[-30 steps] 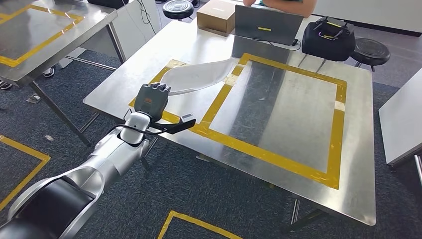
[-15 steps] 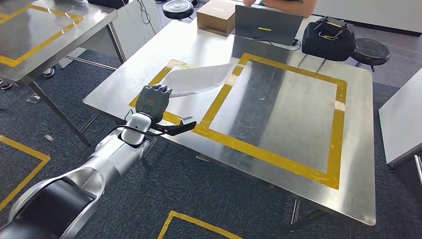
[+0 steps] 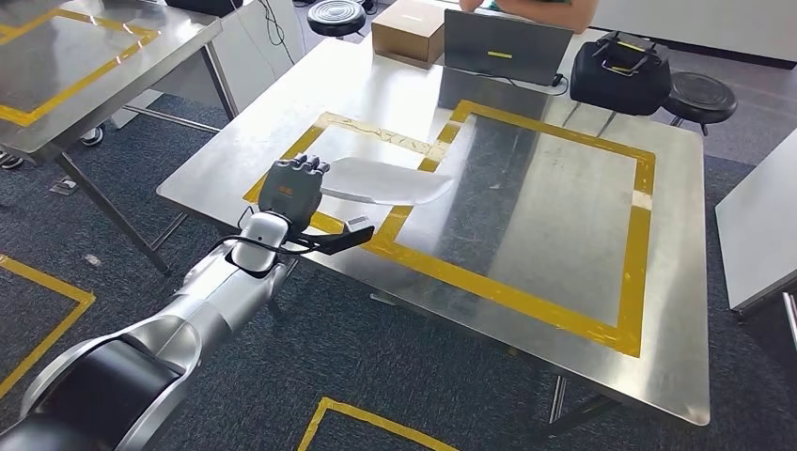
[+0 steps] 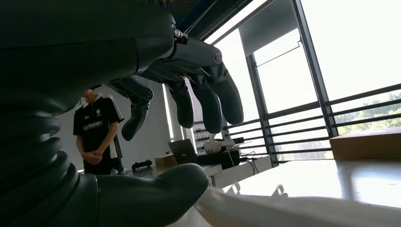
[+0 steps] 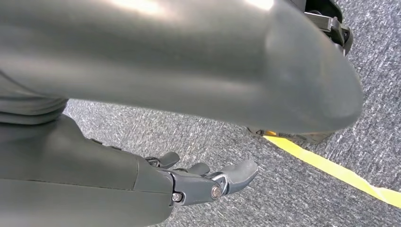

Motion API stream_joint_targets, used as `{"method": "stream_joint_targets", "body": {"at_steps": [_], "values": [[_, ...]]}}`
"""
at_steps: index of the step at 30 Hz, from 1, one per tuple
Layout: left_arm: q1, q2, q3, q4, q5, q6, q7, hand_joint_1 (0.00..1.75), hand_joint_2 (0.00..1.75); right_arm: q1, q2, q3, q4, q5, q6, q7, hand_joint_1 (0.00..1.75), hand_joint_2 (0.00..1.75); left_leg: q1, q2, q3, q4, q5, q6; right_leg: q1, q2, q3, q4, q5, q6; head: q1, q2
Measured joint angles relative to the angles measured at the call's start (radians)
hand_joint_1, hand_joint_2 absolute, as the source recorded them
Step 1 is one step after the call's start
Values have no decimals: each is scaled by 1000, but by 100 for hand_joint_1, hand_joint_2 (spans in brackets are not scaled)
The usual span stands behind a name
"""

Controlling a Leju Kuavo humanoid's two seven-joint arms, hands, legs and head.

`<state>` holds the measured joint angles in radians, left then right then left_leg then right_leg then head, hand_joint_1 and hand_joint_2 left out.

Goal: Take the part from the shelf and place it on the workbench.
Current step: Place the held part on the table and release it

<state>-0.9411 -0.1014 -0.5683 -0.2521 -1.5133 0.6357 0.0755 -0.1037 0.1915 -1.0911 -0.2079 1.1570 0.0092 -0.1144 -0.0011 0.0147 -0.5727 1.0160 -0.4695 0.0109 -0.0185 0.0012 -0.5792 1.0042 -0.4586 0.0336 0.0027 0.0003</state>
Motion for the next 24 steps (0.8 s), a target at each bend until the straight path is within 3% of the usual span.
{"method": "stream_joint_targets", "body": {"at_steps": [2,14,24], "values": [[0,-1,4,0,-3,-10,-1,0,0,0,0,0,0,-2,0,-1,0,0,0,0,0,0,0,0,0,0,0,0,0,0,0,0],[-2,0,7,0,-41,-12,27,0,0,0,0,0,0,0,0,0,0,0,0,0,0,0,0,0,0,0,0,0,0,0,0,0],[37,-5,80,-37,75,59,-92,0,0,0,0,0,0,-5,0,4,0,0,0,0,0,0,0,0,0,0,0,0,0,0,0,0]]}}
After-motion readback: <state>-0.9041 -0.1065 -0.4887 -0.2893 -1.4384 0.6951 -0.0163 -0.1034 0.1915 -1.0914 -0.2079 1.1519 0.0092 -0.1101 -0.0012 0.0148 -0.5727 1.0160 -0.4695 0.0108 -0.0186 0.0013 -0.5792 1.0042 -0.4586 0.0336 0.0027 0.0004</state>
